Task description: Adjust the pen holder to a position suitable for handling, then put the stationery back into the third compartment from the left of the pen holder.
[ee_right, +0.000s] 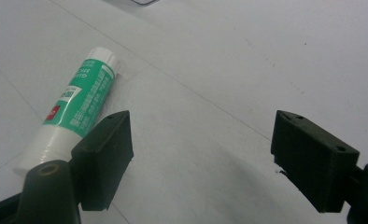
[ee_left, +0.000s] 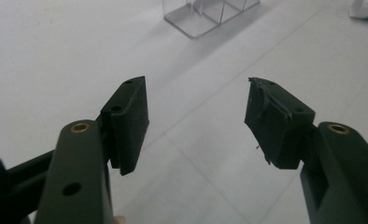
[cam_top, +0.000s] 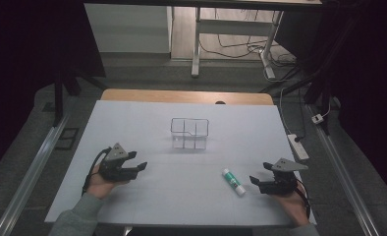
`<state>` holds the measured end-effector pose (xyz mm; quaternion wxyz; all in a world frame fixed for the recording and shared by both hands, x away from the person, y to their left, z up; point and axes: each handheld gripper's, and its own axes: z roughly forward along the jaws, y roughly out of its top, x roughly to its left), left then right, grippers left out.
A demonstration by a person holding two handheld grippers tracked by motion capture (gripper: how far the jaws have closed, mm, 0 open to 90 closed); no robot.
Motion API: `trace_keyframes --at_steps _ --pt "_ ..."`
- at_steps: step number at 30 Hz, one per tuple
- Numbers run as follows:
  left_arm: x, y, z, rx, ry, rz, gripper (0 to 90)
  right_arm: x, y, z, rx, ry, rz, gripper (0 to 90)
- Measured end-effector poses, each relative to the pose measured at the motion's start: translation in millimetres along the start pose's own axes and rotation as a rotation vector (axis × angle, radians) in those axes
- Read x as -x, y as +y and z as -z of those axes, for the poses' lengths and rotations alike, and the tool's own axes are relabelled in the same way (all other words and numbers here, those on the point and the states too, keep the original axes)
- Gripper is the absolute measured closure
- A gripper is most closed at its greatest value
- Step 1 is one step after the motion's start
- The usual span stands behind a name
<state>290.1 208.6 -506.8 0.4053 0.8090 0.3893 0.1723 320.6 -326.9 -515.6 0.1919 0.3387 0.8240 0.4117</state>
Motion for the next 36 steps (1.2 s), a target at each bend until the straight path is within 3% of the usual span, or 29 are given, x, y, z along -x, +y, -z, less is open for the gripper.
trace_keyframes --at_steps 10,30,36 --pt "1.0 -23.7 21.8 0.011 0.018 0.023 37.1 -1.6 -0.9 -0.8 0.004 0.011 0.003 20.3" --pt "4.9 -22.7 19.5 -0.006 0.023 0.000 35.8 -2.7 0.7 2.6 0.005 0.008 0.007 21.3" --pt "5.9 -24.3 18.4 -0.016 0.017 -0.004 35.5 -3.1 9.4 4.1 -0.007 0.016 -0.005 22.6"
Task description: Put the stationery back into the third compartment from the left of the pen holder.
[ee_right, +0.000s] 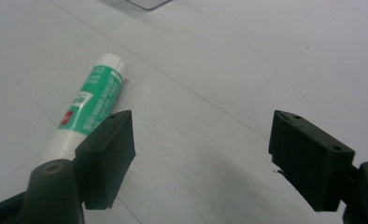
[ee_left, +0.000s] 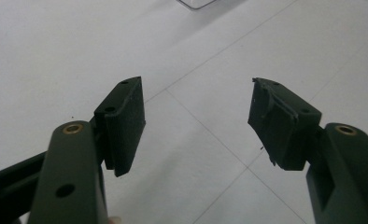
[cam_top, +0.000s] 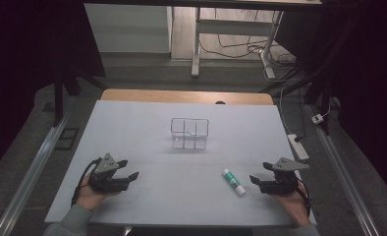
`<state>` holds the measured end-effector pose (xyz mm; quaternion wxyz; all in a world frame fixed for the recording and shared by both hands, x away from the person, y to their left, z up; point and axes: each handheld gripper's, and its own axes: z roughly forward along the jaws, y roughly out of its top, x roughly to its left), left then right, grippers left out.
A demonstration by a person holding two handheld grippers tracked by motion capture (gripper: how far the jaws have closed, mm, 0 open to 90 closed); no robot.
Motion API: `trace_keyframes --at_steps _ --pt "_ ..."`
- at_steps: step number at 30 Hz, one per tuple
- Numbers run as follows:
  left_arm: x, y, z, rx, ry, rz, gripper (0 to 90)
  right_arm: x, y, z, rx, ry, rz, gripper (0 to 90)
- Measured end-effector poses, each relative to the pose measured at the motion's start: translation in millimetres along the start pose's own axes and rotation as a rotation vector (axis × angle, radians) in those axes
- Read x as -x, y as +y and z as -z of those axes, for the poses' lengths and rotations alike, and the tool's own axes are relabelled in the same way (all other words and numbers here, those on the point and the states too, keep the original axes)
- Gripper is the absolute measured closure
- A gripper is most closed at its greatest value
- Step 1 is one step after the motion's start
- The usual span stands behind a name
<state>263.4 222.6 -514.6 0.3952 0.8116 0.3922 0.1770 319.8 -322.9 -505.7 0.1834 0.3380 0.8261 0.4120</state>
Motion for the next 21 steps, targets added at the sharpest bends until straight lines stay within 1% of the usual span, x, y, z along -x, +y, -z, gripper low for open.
trace_keyframes --at_steps 3,4,6,9,16,19,21 --pt "-0.7 -0.7 0.3 -0.002 0.001 0.001 35.4 -3.4 8.6 -1.7 -0.017 -0.004 0.013 23.3" --pt "-1.3 -0.8 0.5 -0.002 0.001 0.002 35.3 -4.8 11.5 -1.9 -0.033 -0.007 0.017 23.3" --pt "-1.6 -1.4 0.1 -0.003 0.000 0.004 35.3 -7.3 16.3 -3.6 -0.049 0.000 0.020 23.3" --pt "-1.4 -1.6 -0.4 -0.007 0.001 -0.003 35.1 -11.6 22.2 -3.9 -0.077 -0.007 0.030 23.4" --pt "-1.5 -1.3 -0.3 -0.002 -0.005 -0.007 35.0 -17.0 31.3 -6.4 -0.110 0.005 0.024 23.4" --pt "-1.1 -2.0 0.1 -0.004 -0.006 -0.012 34.9 -22.6 38.9 -8.2 -0.130 0.013 0.038 23.7" --pt "-1.9 -2.3 0.1 0.000 -0.006 -0.008 34.9 -27.0 45.0 -10.3 -0.143 0.021 0.042 23.5"
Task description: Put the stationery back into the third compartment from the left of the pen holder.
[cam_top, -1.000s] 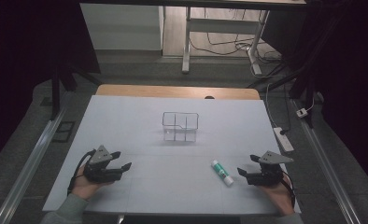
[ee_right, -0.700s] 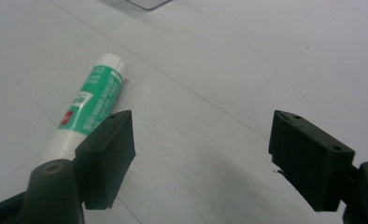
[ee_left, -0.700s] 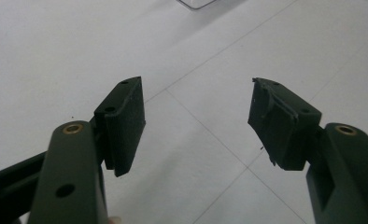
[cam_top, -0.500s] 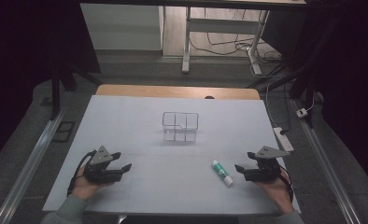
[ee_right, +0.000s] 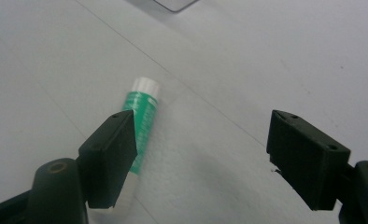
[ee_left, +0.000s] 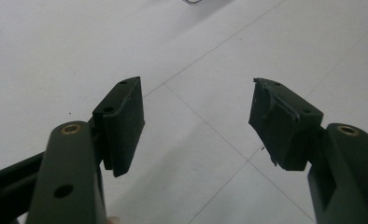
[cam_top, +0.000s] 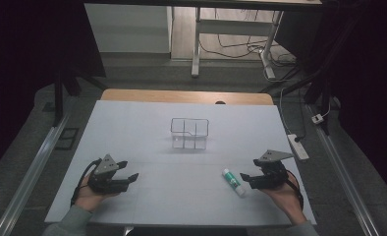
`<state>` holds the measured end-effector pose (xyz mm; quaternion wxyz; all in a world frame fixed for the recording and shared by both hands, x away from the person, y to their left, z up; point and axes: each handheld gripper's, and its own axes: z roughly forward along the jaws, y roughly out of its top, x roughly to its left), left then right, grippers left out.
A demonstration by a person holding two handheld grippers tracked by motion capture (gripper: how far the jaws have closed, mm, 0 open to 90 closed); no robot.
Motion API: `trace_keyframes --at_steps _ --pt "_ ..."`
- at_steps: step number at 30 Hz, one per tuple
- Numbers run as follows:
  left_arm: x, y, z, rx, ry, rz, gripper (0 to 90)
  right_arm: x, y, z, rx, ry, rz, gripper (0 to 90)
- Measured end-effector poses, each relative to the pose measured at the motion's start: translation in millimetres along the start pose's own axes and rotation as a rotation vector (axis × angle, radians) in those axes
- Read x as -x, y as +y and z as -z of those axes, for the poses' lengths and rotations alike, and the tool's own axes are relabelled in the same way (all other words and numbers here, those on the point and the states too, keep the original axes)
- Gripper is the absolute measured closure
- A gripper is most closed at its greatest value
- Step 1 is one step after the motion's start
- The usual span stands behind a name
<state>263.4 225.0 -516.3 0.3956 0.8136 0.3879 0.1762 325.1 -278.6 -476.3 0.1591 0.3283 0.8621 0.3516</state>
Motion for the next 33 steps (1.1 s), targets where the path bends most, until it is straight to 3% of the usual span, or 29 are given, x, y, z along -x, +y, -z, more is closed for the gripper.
trace_keyframes --at_steps 6,11,17,24,33 --pt "0.2 -0.2 -3.5 -0.007 -0.012 0.003 34.9 -6.5 17.3 -6.3 -0.086 0.007 0.010 22.5" --pt "0.8 0.2 -2.0 0.000 -0.009 -0.001 34.9 -14.3 24.7 -13.9 -0.144 0.025 -0.011 22.8" --pt "2.4 1.5 1.0 0.008 0.003 -0.003 35.0 -27.0 20.8 -23.1 -0.195 0.037 0.028 24.2" --pt "3.7 0.7 -1.0 -0.009 0.007 -0.010 34.8 -32.6 19.8 -24.4 -0.253 0.034 0.056 27.9" --pt "4.0 -0.9 0.5 -0.008 0.013 -0.009 34.8 -37.5 17.6 -35.9 -0.342 0.038 0.063 37.9"
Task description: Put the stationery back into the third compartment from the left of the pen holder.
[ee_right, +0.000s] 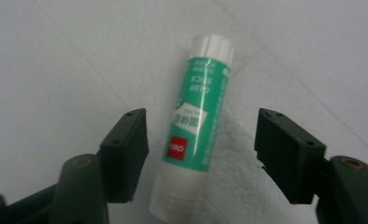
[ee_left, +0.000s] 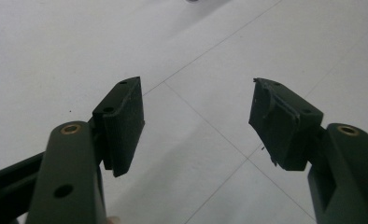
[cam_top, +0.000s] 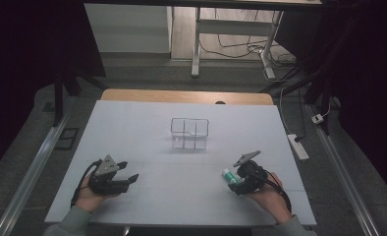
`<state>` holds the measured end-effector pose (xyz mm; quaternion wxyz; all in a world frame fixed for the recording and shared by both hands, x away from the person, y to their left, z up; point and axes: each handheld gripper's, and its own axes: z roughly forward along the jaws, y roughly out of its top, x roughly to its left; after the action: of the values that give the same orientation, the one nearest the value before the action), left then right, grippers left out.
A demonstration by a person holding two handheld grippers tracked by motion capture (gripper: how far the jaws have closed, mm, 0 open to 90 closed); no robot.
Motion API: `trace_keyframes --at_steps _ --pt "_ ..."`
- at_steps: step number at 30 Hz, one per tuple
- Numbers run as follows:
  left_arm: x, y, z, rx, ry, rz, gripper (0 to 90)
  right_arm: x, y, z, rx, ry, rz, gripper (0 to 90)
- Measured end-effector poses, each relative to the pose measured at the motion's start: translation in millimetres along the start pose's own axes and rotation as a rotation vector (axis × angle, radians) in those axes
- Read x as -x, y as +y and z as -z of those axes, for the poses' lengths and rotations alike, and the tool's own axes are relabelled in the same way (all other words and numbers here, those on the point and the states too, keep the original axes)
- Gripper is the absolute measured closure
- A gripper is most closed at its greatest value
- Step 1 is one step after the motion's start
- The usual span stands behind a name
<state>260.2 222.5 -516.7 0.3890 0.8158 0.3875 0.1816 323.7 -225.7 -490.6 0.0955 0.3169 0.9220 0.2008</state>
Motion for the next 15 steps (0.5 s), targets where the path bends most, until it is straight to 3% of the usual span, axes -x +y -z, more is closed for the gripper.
trace_keyframes --at_steps 6,12,15 --pt "0.0 0.0 1.5 0.006 0.004 0.006 34.8 -0.4 1.1 -3.5 -0.028 -0.019 -0.015 47.7" --pt "1.7 -0.1 -0.4 -0.003 0.003 -0.002 34.7 -2.2 2.2 -7.1 -0.061 0.016 -0.037 60.3" --pt "1.6 -0.2 -0.1 -0.002 0.004 -0.003 34.7 -2.5 2.1 -8.4 -0.069 0.007 -0.049 62.6"
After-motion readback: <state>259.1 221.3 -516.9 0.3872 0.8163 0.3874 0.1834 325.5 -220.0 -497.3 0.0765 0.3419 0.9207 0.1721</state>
